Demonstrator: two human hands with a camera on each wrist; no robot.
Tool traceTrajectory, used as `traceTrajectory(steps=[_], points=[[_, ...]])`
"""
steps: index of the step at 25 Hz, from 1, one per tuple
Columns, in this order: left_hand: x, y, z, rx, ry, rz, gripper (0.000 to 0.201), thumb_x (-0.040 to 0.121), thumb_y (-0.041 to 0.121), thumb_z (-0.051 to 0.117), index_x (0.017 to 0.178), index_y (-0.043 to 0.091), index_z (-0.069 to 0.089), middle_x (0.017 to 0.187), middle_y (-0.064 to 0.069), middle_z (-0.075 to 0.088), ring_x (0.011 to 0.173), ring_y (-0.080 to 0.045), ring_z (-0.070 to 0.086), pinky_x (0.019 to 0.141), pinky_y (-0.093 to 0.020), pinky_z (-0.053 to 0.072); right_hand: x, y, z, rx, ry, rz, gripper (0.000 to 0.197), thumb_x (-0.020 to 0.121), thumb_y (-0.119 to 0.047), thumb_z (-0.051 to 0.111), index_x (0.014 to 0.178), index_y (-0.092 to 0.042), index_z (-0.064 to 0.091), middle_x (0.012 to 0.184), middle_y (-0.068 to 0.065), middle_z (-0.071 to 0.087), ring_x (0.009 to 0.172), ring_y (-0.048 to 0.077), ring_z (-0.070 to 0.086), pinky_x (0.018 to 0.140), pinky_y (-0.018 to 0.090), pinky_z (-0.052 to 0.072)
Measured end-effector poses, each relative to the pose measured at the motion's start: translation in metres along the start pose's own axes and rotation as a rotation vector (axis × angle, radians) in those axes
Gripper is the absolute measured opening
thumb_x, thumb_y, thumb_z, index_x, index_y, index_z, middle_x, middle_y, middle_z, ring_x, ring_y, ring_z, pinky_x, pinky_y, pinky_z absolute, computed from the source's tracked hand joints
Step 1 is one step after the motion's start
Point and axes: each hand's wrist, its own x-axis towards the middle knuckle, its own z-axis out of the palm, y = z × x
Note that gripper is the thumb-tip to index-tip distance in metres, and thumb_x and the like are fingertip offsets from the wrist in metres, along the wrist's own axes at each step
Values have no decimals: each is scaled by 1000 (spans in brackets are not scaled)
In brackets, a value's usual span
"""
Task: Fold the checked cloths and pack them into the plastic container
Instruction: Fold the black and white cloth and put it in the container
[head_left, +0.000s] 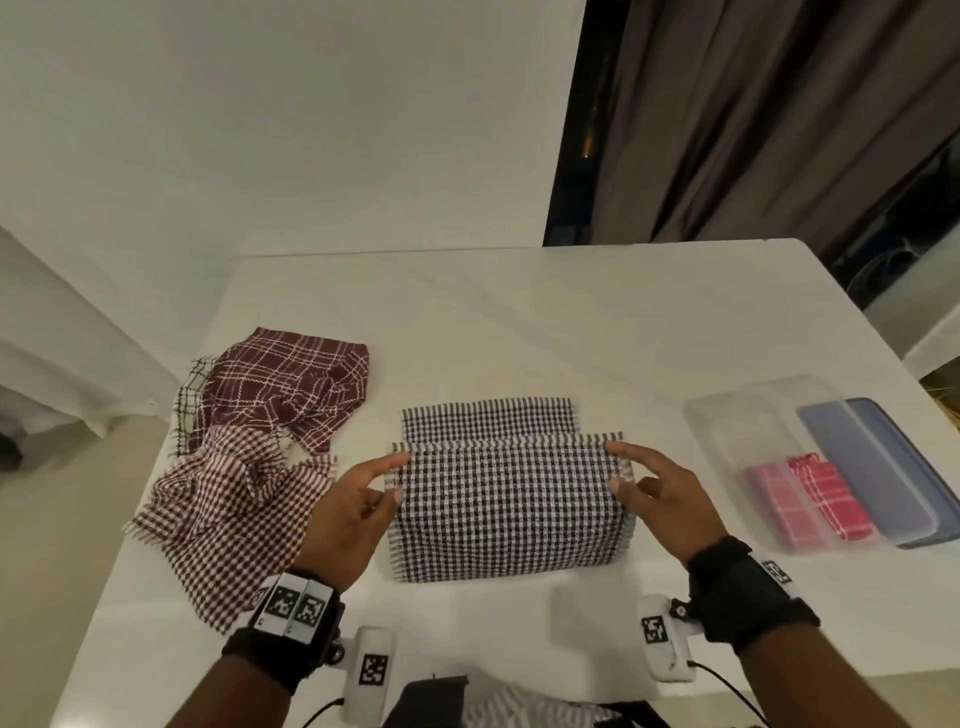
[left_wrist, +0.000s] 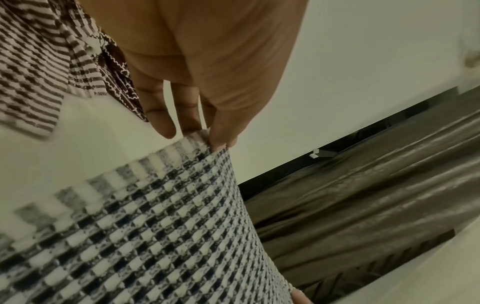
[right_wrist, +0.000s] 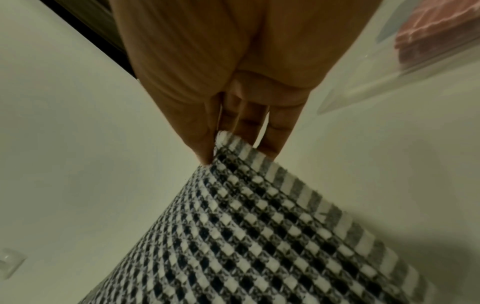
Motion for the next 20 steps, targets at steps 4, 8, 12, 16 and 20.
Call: traceTrajectory(steps=[4,8,12,16,20], points=[[38,-18,4,49,-29,-23,45,94,18,62,131,42,53,128,30,49,97,-6,62,82,-28,58,46,2,8,-61,-67,-16,53,88,-8,68,134,-30,55,134,-17,49,67,16,59,69,10,48],[78,-36,12,119,8,43,45,93,10,61,133,28,53,130,17,51,102,-5,59,87,-16,51,95,8,16,-136,-112,27,56,88,-4,66,138,-25,52,136,-12,45,62,-2,54,67,5,44],[111,-56,25,202,-11,37,51,88,-1,62,133,21,54,135,1,53,105,-14,58,81,-4,42,132,22,27,-196,-134,64,55,89,-5,64,140,-23,50,144,-4,44,88,10,54,91,19,48],[124,-76,32,232,-90,-17,55,88,4,65,134,29,48,137,-4,49,90,-13,57,89,-30,54,149,40,40,-312,-216,107,55,91,-12,61,143,-20,45,152,4,33,136,23,38,116,33,28],[119,-74,40,575,-62,-119,60,84,51,57,138,26,47,148,-6,37,128,-30,42,101,-56,44,141,37,51,-594,-162,-6,69,87,-32,64,148,-28,34,160,-1,11,144,25,16,116,40,22]])
